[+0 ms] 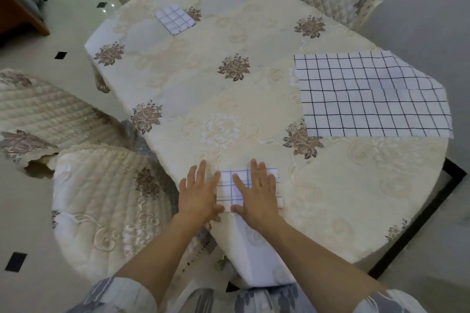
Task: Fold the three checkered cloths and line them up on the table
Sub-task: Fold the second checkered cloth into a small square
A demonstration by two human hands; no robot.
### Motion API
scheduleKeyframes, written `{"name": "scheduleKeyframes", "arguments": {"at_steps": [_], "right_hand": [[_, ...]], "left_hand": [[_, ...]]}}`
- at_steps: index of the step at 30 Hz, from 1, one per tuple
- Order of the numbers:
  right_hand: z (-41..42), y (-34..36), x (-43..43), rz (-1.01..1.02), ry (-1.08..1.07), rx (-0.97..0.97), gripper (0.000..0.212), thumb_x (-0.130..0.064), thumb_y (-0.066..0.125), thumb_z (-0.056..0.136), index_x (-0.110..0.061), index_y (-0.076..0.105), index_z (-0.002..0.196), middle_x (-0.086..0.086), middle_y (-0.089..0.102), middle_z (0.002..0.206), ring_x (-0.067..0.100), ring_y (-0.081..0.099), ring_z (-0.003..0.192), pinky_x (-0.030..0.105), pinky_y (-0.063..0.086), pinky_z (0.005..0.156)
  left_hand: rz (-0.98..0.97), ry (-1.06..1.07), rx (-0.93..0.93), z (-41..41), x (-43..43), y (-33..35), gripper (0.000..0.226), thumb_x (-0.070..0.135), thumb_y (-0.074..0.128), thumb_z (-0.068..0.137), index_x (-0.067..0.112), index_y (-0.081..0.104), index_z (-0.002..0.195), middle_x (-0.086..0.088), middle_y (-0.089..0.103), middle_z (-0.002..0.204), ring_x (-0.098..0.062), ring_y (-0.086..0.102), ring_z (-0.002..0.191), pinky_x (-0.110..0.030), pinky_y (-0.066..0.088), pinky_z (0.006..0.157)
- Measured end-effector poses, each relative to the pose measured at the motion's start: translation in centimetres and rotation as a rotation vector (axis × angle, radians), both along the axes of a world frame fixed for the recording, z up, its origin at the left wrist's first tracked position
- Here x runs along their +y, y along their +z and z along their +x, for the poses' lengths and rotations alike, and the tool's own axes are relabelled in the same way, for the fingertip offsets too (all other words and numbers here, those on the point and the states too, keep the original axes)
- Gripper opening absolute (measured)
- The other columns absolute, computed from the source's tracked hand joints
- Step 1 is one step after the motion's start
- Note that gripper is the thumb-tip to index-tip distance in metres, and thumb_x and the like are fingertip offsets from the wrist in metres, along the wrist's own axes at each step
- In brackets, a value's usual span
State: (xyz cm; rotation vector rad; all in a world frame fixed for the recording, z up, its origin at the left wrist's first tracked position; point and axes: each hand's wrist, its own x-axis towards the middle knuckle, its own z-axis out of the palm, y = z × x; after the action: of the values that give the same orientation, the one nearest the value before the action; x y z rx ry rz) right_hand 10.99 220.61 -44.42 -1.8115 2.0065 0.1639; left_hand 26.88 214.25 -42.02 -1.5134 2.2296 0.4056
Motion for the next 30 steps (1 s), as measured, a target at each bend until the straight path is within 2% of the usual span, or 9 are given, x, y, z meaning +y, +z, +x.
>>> {"name": "scheduleKeyframes", "arguments": {"at_steps": [3, 8, 12, 16, 22, 25, 27, 30], "right_hand": [[-1.1, 0.0, -0.1, -0.001, 0.003, -0.002, 0.089, -0.069, 0.051, 0.084, -0.040, 0.002, 0.152, 0.014, -0.041, 0.150, 0.036, -0.037, 0.137, 0.056, -0.012, 0.115], [-5.8, -0.1, 1.0, -0.022, -0.022, 0.029, 0.093, -0.077, 0.053, 0.075, -0.046, 0.007, 0.151, 0.013, -0.034, 0.154, 0.035, -0.032, 0.140, 0.055, -0.009, 0.114], [-9.1, 0.0, 2.4, 0.024, -0.063, 0.069, 0.095, -0.080, 0.050, 0.074, -0.049, 0.000, 0.149, 0.011, -0.036, 0.153, 0.034, -0.034, 0.140, 0.055, -0.008, 0.115], [-10.4, 0.3, 3.1, 0.026, -0.108, 0.089, 0.099, -0.084, 0.050, 0.069, -0.050, 0.001, 0.149, 0.011, -0.029, 0.156, 0.035, -0.028, 0.142, 0.056, -0.002, 0.115], [-9.5, 1.1, 3.0, 0.051, -0.147, 0.065, 0.101, -0.070, 0.059, 0.076, -0.042, -0.003, 0.151, 0.013, -0.031, 0.155, 0.036, -0.026, 0.143, 0.054, -0.003, 0.116], [-8.2, 1.5, 3.1, -0.016, -0.152, 0.061, 0.107, -0.052, 0.069, 0.080, -0.037, -0.008, 0.152, 0.013, -0.036, 0.152, 0.034, -0.026, 0.143, 0.053, -0.002, 0.117], [-7.4, 1.4, 3.5, -0.035, -0.065, 0.074, 0.095, -0.046, 0.067, 0.084, -0.036, 0.003, 0.153, 0.013, -0.035, 0.153, 0.034, -0.028, 0.143, 0.052, -0.004, 0.117], [-6.9, 1.0, 4.0, 0.017, -0.067, 0.052, 0.090, -0.056, 0.064, 0.081, -0.036, 0.012, 0.152, 0.015, -0.031, 0.155, 0.034, -0.029, 0.142, 0.053, -0.006, 0.116]], "left_hand": [[-0.007, -0.006, -0.009, 0.2, -0.4, 0.0, 0.106, 0.066, 0.068, 0.074, 0.037, 0.004, 0.153, -0.004, -0.019, 0.162, -0.032, -0.011, 0.149, -0.052, 0.012, 0.118], [-0.017, -0.044, -0.018, 0.3, -0.6, 0.0, 0.106, 0.066, 0.068, 0.073, 0.035, 0.006, 0.153, -0.004, -0.016, 0.162, -0.031, -0.009, 0.149, -0.051, 0.013, 0.118], [-0.012, -0.051, -0.015, 0.2, -0.7, 0.2, 0.106, 0.066, 0.069, 0.073, 0.034, 0.007, 0.153, -0.004, -0.015, 0.162, -0.031, -0.009, 0.149, -0.051, 0.013, 0.118], [-0.004, -0.059, -0.016, 0.1, -0.7, 0.4, 0.106, 0.066, 0.068, 0.073, 0.034, 0.006, 0.153, -0.005, -0.016, 0.162, -0.031, -0.009, 0.149, -0.051, 0.013, 0.119], [-0.033, -0.149, -0.003, -0.7, -0.1, 1.1, 0.102, 0.056, 0.070, 0.078, 0.027, 0.008, 0.153, -0.007, -0.024, 0.160, -0.031, -0.015, 0.148, -0.051, 0.005, 0.119], [-0.090, -0.324, 0.036, -1.1, 0.8, 1.1, 0.078, 0.041, 0.067, 0.084, 0.023, 0.029, 0.149, -0.006, -0.026, 0.159, -0.031, -0.015, 0.149, -0.051, 0.004, 0.120], [-0.094, -0.367, 0.055, -1.3, 1.5, 0.8, 0.068, 0.036, 0.065, 0.083, 0.017, 0.038, 0.143, -0.006, -0.025, 0.160, -0.031, -0.015, 0.149, -0.050, 0.003, 0.119], [-0.094, -0.383, 0.053, -1.6, 1.9, 0.6, 0.071, 0.034, 0.063, 0.079, 0.008, 0.038, 0.140, -0.008, -0.017, 0.162, -0.030, -0.012, 0.149, -0.050, 0.005, 0.120]]}}
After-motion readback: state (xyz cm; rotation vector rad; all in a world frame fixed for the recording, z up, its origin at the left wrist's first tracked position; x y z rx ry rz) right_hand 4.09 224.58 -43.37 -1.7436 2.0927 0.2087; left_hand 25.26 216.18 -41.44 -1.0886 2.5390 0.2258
